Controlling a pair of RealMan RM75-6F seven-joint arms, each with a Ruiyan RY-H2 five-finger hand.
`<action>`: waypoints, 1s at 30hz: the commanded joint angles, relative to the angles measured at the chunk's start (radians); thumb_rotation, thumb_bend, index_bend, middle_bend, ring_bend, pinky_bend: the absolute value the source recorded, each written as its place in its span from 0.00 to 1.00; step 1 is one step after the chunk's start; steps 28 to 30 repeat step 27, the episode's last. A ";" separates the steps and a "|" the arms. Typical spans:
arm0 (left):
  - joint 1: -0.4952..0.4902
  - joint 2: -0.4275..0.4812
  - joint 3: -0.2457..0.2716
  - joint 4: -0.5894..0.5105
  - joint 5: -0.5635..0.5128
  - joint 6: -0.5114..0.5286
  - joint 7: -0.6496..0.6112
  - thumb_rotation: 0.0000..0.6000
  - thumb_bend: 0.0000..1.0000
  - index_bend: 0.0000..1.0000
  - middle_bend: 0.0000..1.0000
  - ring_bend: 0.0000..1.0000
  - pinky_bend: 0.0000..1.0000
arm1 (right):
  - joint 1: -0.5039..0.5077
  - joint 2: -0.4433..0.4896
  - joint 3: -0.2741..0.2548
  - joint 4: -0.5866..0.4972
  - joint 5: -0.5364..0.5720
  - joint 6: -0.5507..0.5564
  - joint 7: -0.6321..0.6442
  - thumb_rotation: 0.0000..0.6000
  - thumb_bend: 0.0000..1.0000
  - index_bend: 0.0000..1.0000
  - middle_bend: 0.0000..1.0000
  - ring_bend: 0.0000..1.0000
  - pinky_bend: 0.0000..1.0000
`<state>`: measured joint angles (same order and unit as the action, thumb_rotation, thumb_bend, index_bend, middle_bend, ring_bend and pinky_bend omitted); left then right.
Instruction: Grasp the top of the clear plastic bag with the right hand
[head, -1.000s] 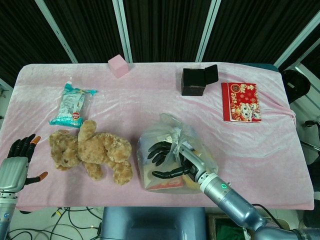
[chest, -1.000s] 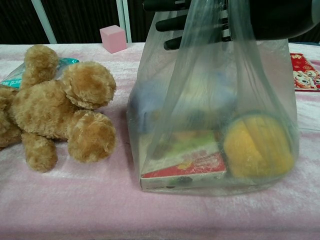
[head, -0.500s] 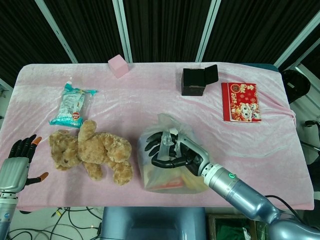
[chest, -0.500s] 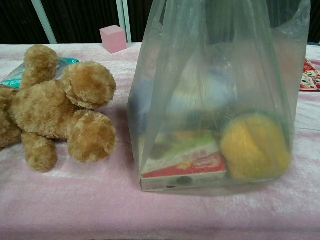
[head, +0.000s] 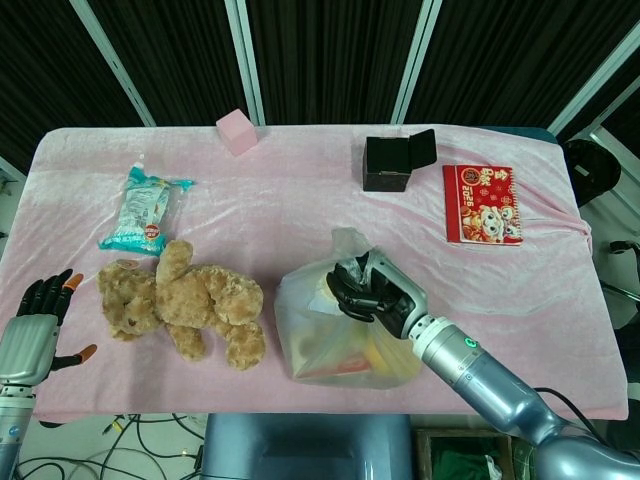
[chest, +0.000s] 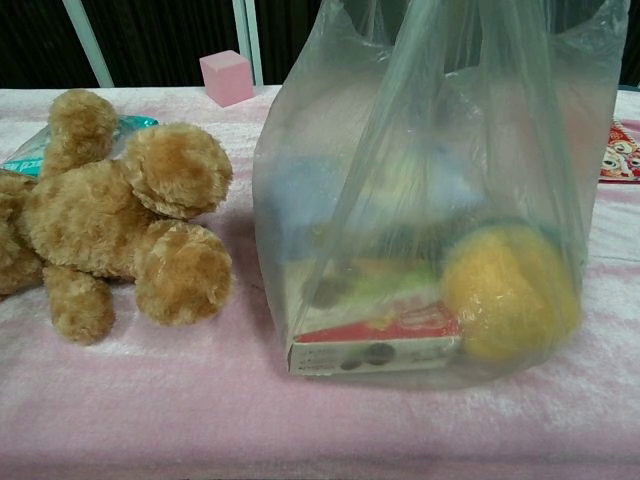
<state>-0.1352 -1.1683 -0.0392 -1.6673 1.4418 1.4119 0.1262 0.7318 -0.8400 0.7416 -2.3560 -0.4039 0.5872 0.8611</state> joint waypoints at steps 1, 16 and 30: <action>0.000 0.000 0.000 0.000 0.000 0.000 0.000 1.00 0.00 0.00 0.00 0.00 0.00 | 0.011 0.007 0.003 0.000 0.015 -0.002 0.004 1.00 0.75 1.00 1.00 1.00 1.00; 0.001 0.004 0.003 -0.005 -0.001 -0.002 0.002 1.00 0.00 0.00 0.00 0.00 0.00 | 0.203 0.207 0.189 0.000 0.270 0.055 0.048 1.00 0.75 1.00 1.00 1.00 1.00; 0.008 0.007 0.007 -0.010 0.004 0.009 0.006 1.00 0.00 0.00 0.00 0.00 0.00 | 0.338 0.383 0.228 0.000 0.559 0.128 0.011 1.00 0.75 1.00 1.00 1.00 1.00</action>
